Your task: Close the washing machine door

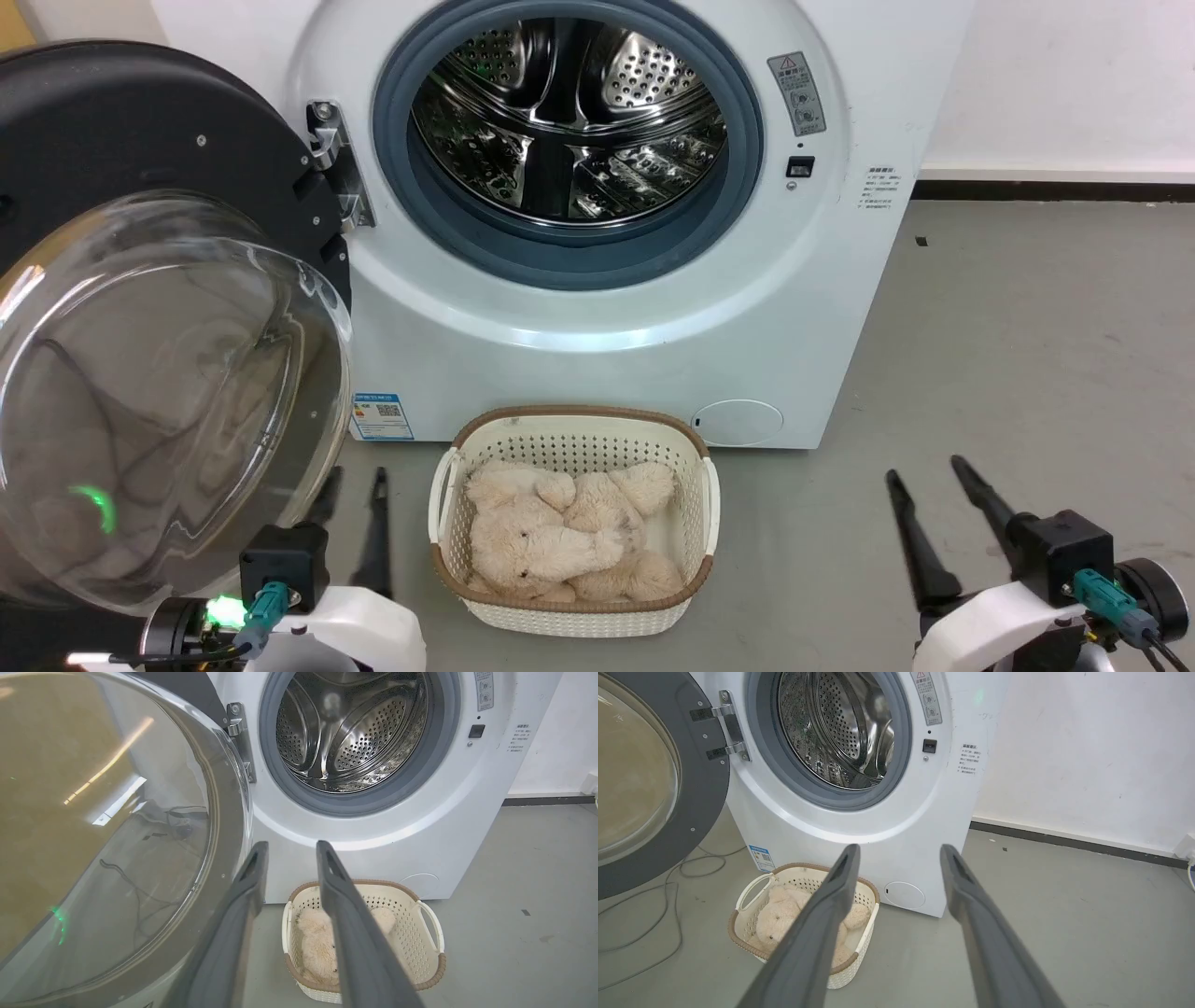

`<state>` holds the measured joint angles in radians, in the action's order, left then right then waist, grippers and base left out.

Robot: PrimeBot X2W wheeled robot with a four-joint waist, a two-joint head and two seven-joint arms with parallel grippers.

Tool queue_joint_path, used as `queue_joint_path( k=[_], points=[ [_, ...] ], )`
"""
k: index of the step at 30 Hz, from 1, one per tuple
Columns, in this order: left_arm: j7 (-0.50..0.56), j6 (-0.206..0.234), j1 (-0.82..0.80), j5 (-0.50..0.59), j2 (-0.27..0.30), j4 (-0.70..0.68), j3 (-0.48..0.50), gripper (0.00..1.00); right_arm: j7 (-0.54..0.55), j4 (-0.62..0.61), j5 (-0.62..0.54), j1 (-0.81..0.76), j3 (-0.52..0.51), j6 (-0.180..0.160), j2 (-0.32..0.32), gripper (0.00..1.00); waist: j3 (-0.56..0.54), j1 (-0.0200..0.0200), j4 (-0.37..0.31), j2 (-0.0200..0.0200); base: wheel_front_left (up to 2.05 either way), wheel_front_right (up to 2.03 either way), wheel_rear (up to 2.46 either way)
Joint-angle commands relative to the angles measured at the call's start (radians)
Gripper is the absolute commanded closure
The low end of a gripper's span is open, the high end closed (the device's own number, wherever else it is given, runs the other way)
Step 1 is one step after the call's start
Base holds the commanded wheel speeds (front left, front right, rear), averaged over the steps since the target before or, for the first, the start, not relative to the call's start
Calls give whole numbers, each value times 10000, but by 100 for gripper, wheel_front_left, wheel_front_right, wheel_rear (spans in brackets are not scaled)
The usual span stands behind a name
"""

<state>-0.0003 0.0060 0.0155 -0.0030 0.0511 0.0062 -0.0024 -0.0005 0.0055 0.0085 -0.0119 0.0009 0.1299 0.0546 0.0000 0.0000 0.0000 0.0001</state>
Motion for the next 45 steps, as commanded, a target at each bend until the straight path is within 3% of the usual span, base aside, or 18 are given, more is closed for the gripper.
queue_joint_path(
  k=[1,20,45],
  points=[
    [-27,1,1,-22,0,6,-3,0,-27,1,25,-4,-1,0,0,0,1,0,0,-1,0,0,0],
    [-424,-11,37,-322,-1,6,-65,0,-424,-126,378,-72,38,1,-7,0,20,0,247,-1,0,0,0],
    [-946,-38,166,-676,-3,-84,-84,0,-946,-174,731,-164,416,3,-16,0,-72,0,1431,-1,0,0,0]
  ],
)
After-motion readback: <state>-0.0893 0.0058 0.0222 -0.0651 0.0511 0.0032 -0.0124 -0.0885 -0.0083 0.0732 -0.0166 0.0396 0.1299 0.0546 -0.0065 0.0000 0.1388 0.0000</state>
